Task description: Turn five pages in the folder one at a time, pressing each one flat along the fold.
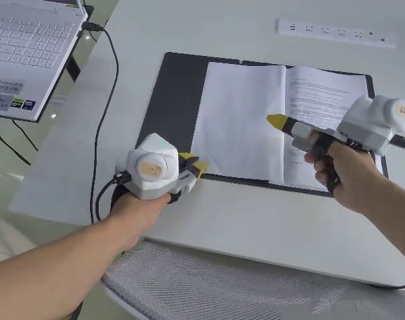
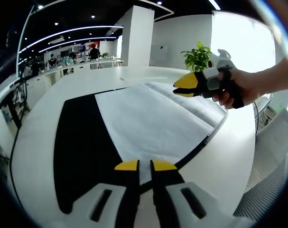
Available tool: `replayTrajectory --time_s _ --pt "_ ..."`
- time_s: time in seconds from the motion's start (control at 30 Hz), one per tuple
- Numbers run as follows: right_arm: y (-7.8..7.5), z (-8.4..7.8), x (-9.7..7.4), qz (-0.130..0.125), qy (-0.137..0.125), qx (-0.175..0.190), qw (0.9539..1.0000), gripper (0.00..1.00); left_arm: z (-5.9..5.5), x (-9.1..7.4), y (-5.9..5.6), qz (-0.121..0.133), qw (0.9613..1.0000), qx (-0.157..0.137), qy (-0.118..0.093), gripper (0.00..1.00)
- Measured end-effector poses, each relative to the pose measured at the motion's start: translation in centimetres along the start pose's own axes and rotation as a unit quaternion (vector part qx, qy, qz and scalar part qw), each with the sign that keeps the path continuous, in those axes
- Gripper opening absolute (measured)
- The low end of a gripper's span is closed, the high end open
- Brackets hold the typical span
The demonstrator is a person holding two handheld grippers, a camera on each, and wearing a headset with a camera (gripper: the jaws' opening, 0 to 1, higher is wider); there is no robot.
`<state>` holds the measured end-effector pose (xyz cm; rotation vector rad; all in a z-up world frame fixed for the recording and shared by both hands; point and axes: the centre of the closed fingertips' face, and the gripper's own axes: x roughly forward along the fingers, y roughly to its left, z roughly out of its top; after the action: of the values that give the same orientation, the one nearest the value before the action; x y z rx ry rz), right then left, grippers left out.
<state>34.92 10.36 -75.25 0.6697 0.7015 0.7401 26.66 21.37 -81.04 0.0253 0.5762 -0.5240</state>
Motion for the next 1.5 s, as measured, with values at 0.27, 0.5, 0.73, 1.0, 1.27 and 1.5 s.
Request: replayTrajectory --time_s 0.27,0.5,0.73,1.0,1.27,1.5 --pt "-1.2 1.1 1.3 -0.002 0.003 0.008 1.0 0.12 -0.1 0.3 0.3 0.004 1.0 0.004 -0.003 0.06" --pt "-4.0 2.2 2.9 -0.015 0.01 0.024 0.9995 0.11 -0.2 0.4 0.5 0.005 0.9999 0.011 -0.003 0.06" --pt "-6.5 2.8 3.9 -0.021 0.014 0.048 0.9985 0.0 -0.3 0.6 0.6 0.007 0.9999 0.01 -0.004 0.06" --pt "-8.1 4.8 5.0 -0.023 -0.009 0.117 0.9928 0.0 -0.3 0.5 0.6 0.008 0.9999 0.006 -0.006 0.06" --pt "-9.0 6.4 6.4 -0.009 -0.022 0.168 0.9856 0.0 -0.2 0.5 0.6 0.009 0.9999 0.007 -0.006 0.05" --pt "-9.7 8.0 8.2 -0.022 -0.017 0.166 0.9857 0.0 -0.3 0.5 0.6 0.01 0.9999 0.012 -0.006 0.05"
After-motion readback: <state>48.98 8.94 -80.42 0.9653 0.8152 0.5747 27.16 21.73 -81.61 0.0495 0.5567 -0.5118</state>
